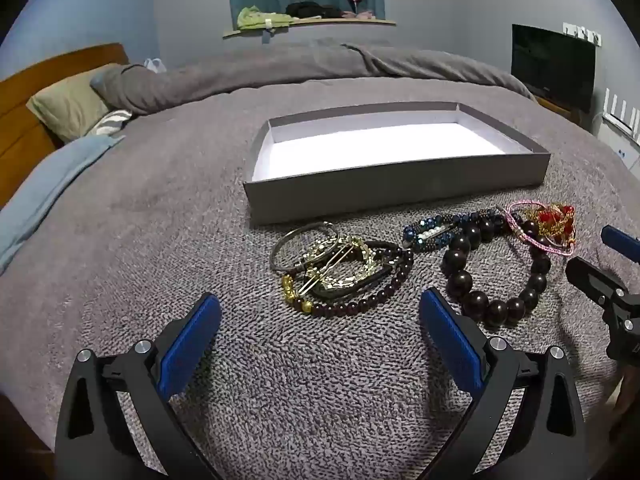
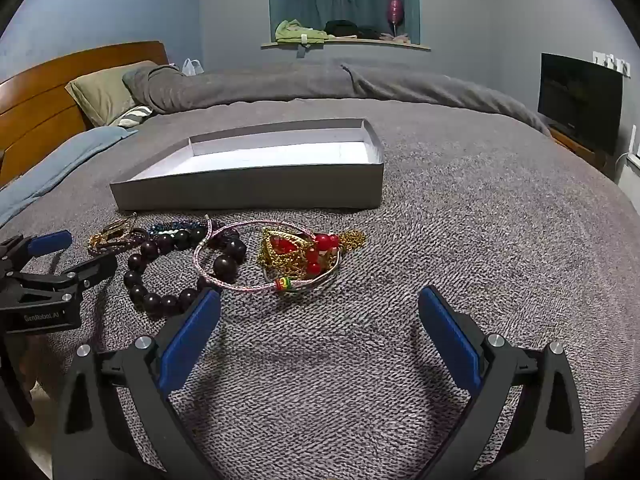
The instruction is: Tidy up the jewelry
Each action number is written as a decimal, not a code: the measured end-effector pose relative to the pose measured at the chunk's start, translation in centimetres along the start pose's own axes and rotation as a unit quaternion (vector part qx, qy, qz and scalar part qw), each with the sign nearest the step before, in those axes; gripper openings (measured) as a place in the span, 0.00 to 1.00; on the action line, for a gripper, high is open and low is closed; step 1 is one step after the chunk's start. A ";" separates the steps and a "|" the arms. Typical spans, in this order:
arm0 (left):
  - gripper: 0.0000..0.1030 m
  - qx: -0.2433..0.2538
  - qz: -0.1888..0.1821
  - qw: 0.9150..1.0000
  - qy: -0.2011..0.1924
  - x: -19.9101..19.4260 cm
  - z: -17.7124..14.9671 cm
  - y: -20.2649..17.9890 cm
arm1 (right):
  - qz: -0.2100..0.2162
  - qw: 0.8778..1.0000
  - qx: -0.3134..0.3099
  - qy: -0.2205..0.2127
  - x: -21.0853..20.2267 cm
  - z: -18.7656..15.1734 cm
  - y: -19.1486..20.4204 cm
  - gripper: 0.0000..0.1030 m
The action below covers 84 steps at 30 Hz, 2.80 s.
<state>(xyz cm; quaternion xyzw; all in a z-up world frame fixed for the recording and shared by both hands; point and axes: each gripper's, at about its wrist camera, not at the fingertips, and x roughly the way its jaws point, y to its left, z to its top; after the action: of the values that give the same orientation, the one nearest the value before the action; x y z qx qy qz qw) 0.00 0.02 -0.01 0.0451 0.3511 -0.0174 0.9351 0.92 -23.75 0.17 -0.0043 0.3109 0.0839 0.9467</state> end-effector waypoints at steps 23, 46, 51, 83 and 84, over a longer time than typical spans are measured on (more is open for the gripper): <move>0.96 0.007 0.005 1.000 0.004 0.1 -0.1 -0.2 | 0.000 1.000 -0.001 0.003 0.1 -0.1 0.1 0.95; 0.96 0.007 0.005 1.000 0.005 0.1 -0.1 -0.3 | -0.001 1.000 -0.001 0.004 0.1 -0.1 0.1 0.95; 0.96 0.007 0.005 1.000 0.005 0.2 0.0 -0.3 | -0.001 1.000 -0.002 0.004 0.1 -0.1 0.1 0.95; 0.96 0.003 0.003 1.000 0.003 0.1 -0.3 0.0 | -0.001 1.000 -0.002 0.003 0.3 -0.1 0.2 0.95; 0.96 0.003 0.003 1.000 0.003 0.0 -0.3 0.0 | -0.001 1.000 -0.002 0.002 0.3 -0.1 0.3 0.95</move>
<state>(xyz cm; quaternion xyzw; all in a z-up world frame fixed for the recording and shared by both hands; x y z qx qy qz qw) -0.17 0.09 -0.27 0.0489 0.3539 -0.0159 0.9339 1.05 -23.38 -0.02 -0.0062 0.3131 0.0837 0.9460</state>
